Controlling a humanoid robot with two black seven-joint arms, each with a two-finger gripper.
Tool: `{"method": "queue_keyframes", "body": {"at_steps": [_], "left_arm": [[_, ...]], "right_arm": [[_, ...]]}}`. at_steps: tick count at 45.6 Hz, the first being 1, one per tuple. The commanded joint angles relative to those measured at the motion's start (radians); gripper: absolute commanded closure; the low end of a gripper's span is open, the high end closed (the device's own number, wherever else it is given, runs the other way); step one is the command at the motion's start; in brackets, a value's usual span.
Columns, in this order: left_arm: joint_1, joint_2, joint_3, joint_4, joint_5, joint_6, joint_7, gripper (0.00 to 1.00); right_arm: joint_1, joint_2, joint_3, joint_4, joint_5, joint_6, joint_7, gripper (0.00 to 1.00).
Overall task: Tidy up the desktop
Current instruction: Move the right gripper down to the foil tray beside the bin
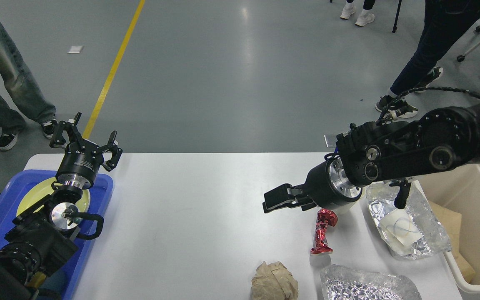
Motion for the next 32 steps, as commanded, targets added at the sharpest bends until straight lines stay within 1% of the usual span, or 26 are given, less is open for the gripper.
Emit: {"method": "queue_keyframes", "body": {"at_steps": [1,10,15,22,25,32], "left_arm": [[0.001,0.0,0.0,-0.001,0.0,-0.001,0.0,0.04],[0.001,0.0,0.0,0.0,0.0,-0.001,0.0,0.04],[0.0,0.0,0.0,0.0,0.0,-0.001,0.0,0.04],[0.001,0.0,0.0,0.0,0.0,-0.001,0.0,0.04],[0.0,0.0,0.0,0.0,0.0,-0.001,0.0,0.04],[0.001,0.0,0.0,-0.001,0.0,-0.001,0.0,0.04]], "right_arm": [[-0.017,-0.006,-0.008,-0.012,0.0,-0.007,-0.01,0.0],[-0.109,-0.082,-0.014,-0.028,-0.002,-0.03,-0.012,0.0],[-0.189,-0.102,-0.017,-0.08,0.0,-0.096,-0.016,0.0],[-0.295,-0.11,-0.077,-0.167,0.009,-0.196,-0.02,0.0],[-0.35,-0.134,-0.083,-0.213,0.009,-0.239,-0.018,0.0],[-0.454,-0.187,-0.076,-0.313,0.017,-0.266,-0.018,0.0]]}}
